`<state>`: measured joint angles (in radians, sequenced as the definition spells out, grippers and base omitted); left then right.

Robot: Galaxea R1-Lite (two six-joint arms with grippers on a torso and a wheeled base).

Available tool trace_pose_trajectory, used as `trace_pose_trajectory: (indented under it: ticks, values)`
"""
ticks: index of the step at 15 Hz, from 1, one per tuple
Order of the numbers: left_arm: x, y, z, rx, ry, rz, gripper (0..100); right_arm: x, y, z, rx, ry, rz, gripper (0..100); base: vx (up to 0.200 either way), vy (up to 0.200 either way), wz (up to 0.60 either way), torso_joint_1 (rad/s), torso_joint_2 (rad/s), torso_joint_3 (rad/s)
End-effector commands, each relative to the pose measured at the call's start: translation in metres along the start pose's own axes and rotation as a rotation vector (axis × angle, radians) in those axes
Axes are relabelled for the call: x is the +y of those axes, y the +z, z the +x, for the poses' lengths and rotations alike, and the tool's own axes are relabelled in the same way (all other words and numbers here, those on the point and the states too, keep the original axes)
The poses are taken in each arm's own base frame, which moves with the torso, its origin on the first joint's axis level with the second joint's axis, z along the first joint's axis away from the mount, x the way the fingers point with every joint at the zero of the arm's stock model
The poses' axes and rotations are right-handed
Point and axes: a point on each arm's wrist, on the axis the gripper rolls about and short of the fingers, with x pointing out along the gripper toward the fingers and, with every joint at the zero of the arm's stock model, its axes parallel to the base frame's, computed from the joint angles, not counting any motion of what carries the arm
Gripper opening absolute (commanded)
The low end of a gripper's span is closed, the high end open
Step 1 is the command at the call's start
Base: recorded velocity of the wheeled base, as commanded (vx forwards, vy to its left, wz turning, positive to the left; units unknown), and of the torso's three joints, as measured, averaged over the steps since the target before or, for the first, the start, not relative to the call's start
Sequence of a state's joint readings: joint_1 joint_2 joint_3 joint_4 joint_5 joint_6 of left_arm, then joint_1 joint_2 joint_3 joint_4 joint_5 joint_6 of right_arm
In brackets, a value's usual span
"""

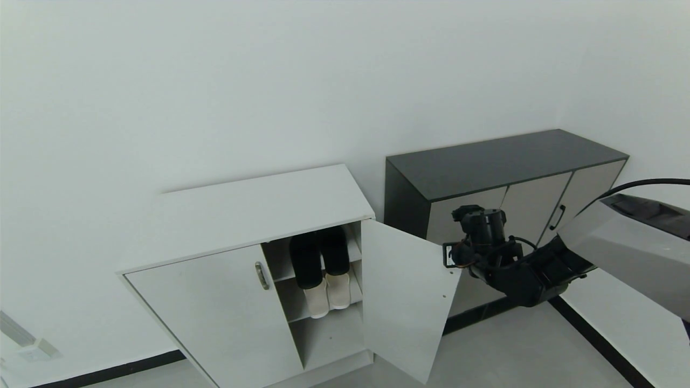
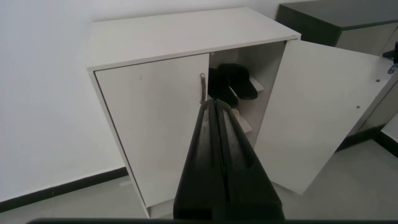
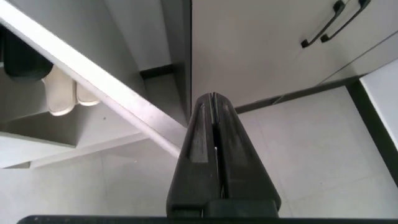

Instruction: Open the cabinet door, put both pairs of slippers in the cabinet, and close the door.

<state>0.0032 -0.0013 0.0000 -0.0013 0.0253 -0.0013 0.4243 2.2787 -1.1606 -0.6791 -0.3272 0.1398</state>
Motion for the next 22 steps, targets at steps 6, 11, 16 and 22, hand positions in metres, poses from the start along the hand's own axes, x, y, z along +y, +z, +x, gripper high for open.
trace_pose_trajectory:
  ticks: [6, 11, 16, 22]
  values:
    - [0.0, 0.0, 0.0, 0.001, 0.001, -0.002, 0, 0.057, -0.015, -0.056, -0.005, 0.165, -0.056, 0, 0.0, 0.0, 0.0, 0.0, 0.0, 0.0]
    - [0.0, 0.0, 0.0, 0.001, 0.001, -0.003, 0, 0.08, -0.011, -0.093, -0.025, 0.257, -0.045, 0, 0.0, 0.0, 0.0, 0.0, 0.0, 0.0]
    - [0.0, 0.0, 0.0, 0.001, 0.001, -0.003, 0, 0.081, -0.027, -0.081, 0.019, 0.243, -0.066, 0, 0.0, 0.0, 0.0, 0.0, 0.0, 0.0]
    - [0.0, 0.0, 0.0, 0.001, 0.001, -0.002, 0, 0.112, -0.053, -0.086, 0.061, 0.319, -0.118, 0, 0.0, 0.0, 0.0, 0.0, 0.0, 0.0]
